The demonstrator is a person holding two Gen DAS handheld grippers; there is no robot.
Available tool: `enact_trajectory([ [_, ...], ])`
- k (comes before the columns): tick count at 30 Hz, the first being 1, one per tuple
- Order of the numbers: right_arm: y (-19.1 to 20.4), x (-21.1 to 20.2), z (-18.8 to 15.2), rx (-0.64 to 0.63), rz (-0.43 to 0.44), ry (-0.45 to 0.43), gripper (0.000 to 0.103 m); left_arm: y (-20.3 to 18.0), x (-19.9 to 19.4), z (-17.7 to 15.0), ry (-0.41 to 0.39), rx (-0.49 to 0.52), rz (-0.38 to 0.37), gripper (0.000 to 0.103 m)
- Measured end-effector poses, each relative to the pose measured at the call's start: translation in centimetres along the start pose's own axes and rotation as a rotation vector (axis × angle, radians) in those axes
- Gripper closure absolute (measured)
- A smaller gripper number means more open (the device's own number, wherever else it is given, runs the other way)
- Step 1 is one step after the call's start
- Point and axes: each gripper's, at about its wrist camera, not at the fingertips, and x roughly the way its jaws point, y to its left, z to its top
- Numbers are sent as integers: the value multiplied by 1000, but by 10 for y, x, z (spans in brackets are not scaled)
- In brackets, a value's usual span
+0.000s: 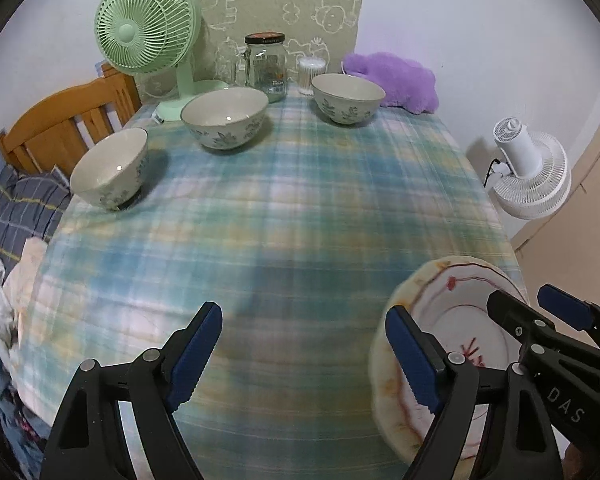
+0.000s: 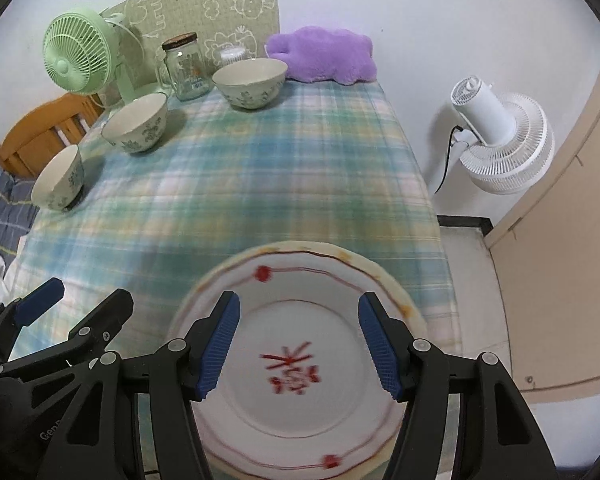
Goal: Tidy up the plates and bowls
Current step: 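Move both tools to the rim of the plain grey-beige bowl by the fan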
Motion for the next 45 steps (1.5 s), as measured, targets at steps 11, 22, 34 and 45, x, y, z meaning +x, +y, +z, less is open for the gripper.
enact_trajectory([
  [11,83,-8,11,101,-17,7,38,82,-10,27,-7,46,-22,23],
  [22,178,4,33,111,-12,-33,38,170,6,56,-14,61,-33,28],
  [34,264,46,89,88,48,-68,38,251,38,111,-48,16,23,36],
  [45,317,98,137,64,94,-62,41,293,91,137,3,4,64,51],
])
